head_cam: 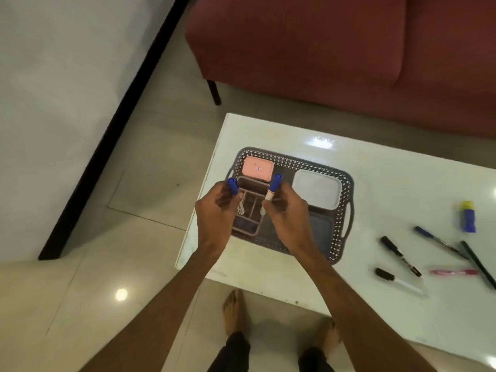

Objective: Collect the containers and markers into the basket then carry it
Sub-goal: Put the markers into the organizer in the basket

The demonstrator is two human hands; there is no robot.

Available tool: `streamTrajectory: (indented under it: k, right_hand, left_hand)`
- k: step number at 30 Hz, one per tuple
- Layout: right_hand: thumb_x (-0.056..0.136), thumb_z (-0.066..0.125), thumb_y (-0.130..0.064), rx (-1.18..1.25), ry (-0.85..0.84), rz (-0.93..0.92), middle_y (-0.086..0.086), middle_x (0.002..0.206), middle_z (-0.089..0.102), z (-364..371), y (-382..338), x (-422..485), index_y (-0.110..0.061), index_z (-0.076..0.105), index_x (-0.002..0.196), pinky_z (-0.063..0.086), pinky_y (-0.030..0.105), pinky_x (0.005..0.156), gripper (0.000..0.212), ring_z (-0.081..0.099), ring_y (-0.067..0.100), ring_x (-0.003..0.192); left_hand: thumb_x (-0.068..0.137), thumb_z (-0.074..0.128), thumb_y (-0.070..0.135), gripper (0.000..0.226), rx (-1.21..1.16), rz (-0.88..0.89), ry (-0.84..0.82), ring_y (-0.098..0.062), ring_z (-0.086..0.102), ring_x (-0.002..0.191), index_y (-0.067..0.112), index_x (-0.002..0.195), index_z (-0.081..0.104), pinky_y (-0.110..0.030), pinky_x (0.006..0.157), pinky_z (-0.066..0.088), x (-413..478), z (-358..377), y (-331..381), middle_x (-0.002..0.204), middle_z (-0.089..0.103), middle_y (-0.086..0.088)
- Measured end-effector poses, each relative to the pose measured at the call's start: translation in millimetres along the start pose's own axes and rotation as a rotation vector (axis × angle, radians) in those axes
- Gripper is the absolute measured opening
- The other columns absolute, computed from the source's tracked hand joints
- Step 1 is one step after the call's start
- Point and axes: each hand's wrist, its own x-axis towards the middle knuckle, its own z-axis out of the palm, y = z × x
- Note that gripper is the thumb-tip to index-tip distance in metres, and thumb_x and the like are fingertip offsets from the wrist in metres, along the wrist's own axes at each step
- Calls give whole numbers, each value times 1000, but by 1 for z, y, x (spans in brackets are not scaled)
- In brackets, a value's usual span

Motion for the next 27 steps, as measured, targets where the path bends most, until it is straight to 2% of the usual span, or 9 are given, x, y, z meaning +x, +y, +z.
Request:
streamTrajectory:
  k: [5, 9, 13, 16, 18, 20, 22, 25, 27]
  right_hand:
    - [89, 71, -11, -105, 4, 31, -3, 98, 75, 33, 0, -5, -19, 63, 123, 60, 23, 78, 36, 70, 4, 83]
    - [90, 70, -14, -186, -27, 30, -2, 102, 75, 50, 12, -19, -19, 62, 120, 61, 27, 82, 31, 71, 9, 85]
    - [91, 70, -21, -360, -43, 68, 3, 111, 70, 59, 30, -29, -16, 63, 116, 55, 35, 91, 27, 64, 18, 100]
    - [90, 72, -19, -448, -47, 66, 5, 118, 64, 63, 37, -34, -14, 63, 112, 47, 31, 97, 24, 55, 21, 113]
    - [89, 72, -17, -469, -47, 80, 6, 122, 61, 64, 38, -36, -13, 63, 113, 41, 29, 100, 25, 52, 22, 117]
    - [90, 70, -16, -492, -70, 85, 6, 125, 59, 65, 40, -36, -13, 61, 114, 44, 31, 103, 26, 51, 22, 119]
    - [89, 70, -15, -498, -86, 83, 6, 125, 57, 66, 42, -38, -13, 60, 113, 47, 36, 105, 26, 51, 22, 120]
    - [87, 73, -15, -468, -86, 88, 5, 129, 55, 62, 43, -39, -15, 59, 118, 45, 34, 106, 34, 50, 22, 123]
    - [86, 74, -17, -441, -95, 87, 4, 136, 52, 56, 42, -41, -18, 56, 126, 41, 32, 107, 44, 47, 21, 129]
  left_hand:
    - [85, 75, 13, 17, 6, -20, -33, -12, 73, 82, 13, 102, 69, -35, 85, 61, 8, -18, -26, 85, 74, 5]
    - [85, 75, 13, 18, 1, -24, -66, -11, 73, 82, 13, 102, 70, -29, 85, 60, 1, -25, -42, 86, 74, 7]
    - [84, 76, 11, 23, 63, -46, -91, -8, 73, 86, 13, 106, 69, -29, 89, 59, -5, -25, -58, 89, 74, 6]
    - [86, 75, 13, 24, 180, -57, -106, -13, 72, 90, 13, 108, 68, -33, 93, 58, -7, -21, -70, 93, 74, 1]
    - [87, 74, 15, 24, 276, -33, -112, -14, 69, 93, 13, 111, 68, -28, 93, 54, -9, -16, -75, 99, 74, -3]
    - [89, 72, 15, 23, 345, -6, -115, -14, 63, 95, 12, 111, 68, -22, 90, 48, -8, -12, -75, 104, 72, -5]
    - [88, 71, 13, 21, 383, 22, -123, -16, 61, 99, 10, 109, 68, -25, 91, 50, -8, -8, -76, 107, 70, -7]
    - [87, 73, 11, 26, 400, 10, -128, -20, 62, 105, 11, 112, 66, -29, 95, 52, -9, -7, -79, 112, 67, -7]
    - [85, 75, 12, 33, 390, -13, -115, -19, 61, 108, 13, 116, 64, -22, 94, 49, -11, -7, -77, 116, 66, -6]
